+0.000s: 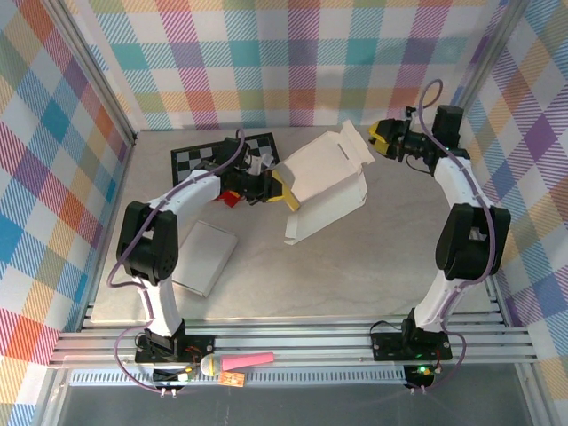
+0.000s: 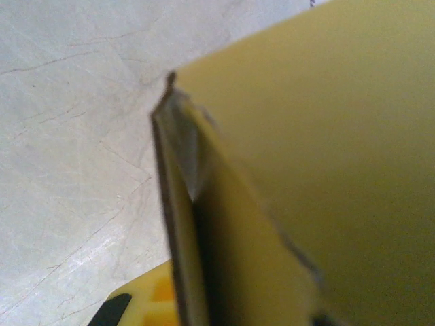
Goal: Fold the paper box
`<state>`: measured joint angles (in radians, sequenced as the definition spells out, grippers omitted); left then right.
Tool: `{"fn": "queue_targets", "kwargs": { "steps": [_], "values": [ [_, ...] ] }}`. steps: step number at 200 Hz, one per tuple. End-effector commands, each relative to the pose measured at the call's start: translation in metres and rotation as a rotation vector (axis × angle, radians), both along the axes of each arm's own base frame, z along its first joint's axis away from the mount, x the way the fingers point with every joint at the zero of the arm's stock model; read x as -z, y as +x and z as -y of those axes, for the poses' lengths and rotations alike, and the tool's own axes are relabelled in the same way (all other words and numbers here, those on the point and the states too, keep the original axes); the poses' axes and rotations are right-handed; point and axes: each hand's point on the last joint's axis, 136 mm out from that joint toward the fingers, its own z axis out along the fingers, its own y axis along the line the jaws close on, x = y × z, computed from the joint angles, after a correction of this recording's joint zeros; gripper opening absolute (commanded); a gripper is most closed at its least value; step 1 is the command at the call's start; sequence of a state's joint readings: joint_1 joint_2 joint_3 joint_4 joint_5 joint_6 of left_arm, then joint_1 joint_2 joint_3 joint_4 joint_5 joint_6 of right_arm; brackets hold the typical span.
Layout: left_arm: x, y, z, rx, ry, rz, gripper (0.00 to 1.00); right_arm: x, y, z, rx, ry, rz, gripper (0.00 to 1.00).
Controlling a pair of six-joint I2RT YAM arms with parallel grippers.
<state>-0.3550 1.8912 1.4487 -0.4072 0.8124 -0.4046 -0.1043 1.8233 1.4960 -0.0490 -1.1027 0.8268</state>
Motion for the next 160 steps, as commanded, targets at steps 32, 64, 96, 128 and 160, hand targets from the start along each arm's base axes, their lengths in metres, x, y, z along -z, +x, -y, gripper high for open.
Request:
{"fn": "queue_targets", "kwargs": {
  "steps": [32,64,96,128,160],
  "values": [
    [-0.014,0.009,0.001,0.005,-0.049,0.008,0.0,-0.011,-0.032,-0.031,-0.133,0.002,0.062,0.43],
    [-0.013,0.009,0.002,0.007,-0.051,0.006,0.0,-0.013,-0.04,-0.034,-0.142,-0.009,0.071,0.41],
    [-0.014,0.008,0.001,0.011,-0.051,0.007,0.0,-0.011,-0.047,-0.041,-0.149,-0.081,0.081,0.44],
    [-0.017,0.004,0.0,0.021,-0.038,0.013,0.0,-0.007,-0.048,-0.045,-0.14,-0.145,0.092,0.43],
    [-0.019,0.0,-0.002,0.03,-0.025,0.017,0.0,-0.006,-0.052,-0.054,-0.157,-0.215,0.112,0.43]
  ]
}}
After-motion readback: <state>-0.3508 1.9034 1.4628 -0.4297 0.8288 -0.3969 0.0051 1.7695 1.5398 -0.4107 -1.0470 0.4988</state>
